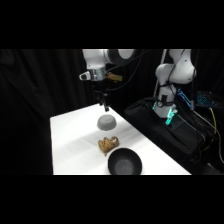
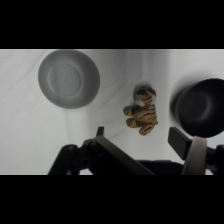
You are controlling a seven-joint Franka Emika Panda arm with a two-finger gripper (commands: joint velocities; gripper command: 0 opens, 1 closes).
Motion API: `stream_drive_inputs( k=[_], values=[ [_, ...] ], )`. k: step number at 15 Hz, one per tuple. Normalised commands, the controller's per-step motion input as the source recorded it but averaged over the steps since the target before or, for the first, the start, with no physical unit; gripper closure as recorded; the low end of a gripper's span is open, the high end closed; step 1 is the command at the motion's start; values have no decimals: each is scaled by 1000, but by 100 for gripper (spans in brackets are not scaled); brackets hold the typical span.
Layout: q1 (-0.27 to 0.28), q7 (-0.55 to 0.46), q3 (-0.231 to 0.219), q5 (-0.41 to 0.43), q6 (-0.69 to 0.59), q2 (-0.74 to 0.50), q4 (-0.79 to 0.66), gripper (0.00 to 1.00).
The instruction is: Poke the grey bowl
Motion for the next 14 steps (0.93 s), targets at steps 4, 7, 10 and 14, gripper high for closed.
stream_drive_inputs(
  k=[4, 7, 10, 14],
  values=[
    [-40, 31, 1, -14, 78, -31, -23, 0],
    [-92, 34, -53, 8, 145, -77, -53, 0],
    [-123, 32, -85, 53, 169, -76, -68, 0],
    [-133, 53, -98, 93, 201, -62, -98, 0]
  ],
)
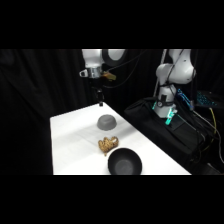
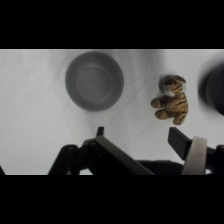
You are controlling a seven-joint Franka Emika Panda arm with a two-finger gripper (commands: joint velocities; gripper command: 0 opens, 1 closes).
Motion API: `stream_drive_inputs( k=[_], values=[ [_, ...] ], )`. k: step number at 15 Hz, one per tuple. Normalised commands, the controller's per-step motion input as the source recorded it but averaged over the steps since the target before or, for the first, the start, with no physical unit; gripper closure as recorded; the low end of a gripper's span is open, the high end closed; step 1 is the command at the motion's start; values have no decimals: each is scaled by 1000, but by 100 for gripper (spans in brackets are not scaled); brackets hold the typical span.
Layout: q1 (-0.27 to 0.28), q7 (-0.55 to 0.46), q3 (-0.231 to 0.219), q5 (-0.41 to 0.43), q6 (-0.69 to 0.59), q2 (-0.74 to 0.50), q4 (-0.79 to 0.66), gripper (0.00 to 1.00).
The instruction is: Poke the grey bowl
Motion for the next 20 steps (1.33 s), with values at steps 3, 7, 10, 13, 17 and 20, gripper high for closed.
stream_drive_inputs(
  k=[3, 7, 10, 13, 17, 20],
  values=[
    [-112, 95, -86, 70, 212, -57, -122, 0],
    [-69, 162, -51, -11, 213, -60, -137, 39],
    [-26, 185, -9, -44, 218, -50, -134, 74],
    [-17, 132, 4, 15, 241, 36, -115, 100],
    [-32, 52, 5, 124, 355, 197, -63, 98],
    [-41, 68, 7, 129, 380, 263, -9, 98]
  ],
)
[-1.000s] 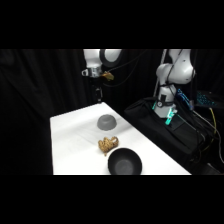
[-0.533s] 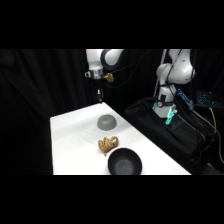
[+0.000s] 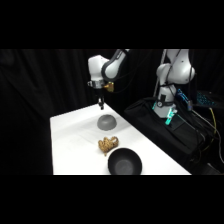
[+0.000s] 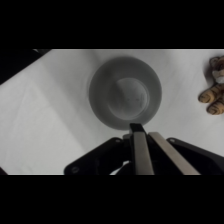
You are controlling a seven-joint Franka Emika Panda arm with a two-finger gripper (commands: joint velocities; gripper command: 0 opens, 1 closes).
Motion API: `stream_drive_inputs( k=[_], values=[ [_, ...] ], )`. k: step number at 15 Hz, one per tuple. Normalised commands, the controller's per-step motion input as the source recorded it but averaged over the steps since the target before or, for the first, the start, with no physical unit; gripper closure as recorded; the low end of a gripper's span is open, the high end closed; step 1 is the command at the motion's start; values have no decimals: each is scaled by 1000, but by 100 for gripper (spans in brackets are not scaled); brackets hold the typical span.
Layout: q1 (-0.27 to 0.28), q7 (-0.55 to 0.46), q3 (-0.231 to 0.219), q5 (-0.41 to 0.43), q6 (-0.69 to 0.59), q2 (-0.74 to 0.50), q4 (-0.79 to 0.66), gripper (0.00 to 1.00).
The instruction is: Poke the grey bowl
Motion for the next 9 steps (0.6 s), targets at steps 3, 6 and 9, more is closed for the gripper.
stream_drive_inputs(
  k=[3, 6, 9],
  values=[
    [-65, 9, 39, 208, 383, 250, 22, 99],
    [-92, -34, 94, 251, 299, 215, 36, 97],
    [-111, -52, 133, 234, 207, 186, 46, 98]
  ],
)
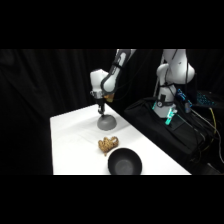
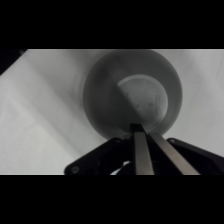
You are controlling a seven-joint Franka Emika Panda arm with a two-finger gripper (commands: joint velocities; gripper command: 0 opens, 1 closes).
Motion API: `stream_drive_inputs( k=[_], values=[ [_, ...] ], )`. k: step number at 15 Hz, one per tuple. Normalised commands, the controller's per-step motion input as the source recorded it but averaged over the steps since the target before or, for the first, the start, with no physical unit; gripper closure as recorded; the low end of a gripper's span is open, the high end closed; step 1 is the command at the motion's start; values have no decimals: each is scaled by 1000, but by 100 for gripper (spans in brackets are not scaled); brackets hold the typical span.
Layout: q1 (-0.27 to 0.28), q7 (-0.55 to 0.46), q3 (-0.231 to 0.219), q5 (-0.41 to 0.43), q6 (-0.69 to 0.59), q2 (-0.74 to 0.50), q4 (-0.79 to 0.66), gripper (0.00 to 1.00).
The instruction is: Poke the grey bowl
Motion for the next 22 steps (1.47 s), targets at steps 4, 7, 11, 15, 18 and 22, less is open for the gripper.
stream_drive_inputs(
  k=[4, 7, 11, 15, 18, 22],
  values=[
    [-101, -39, 131, 172, 146, 134, 38, 98],
    [-48, 54, 35, 32, -57, -114, -74, 99],
    [32, 155, -89, -167, -230, -441, -198, 98],
    [57, 212, -117, -259, -283, -476, -123, 56],
    [42, 165, -60, -226, -266, -393, -38, 23],
    [23, 107, -20, -176, -278, -360, 7, 0]
  ],
)
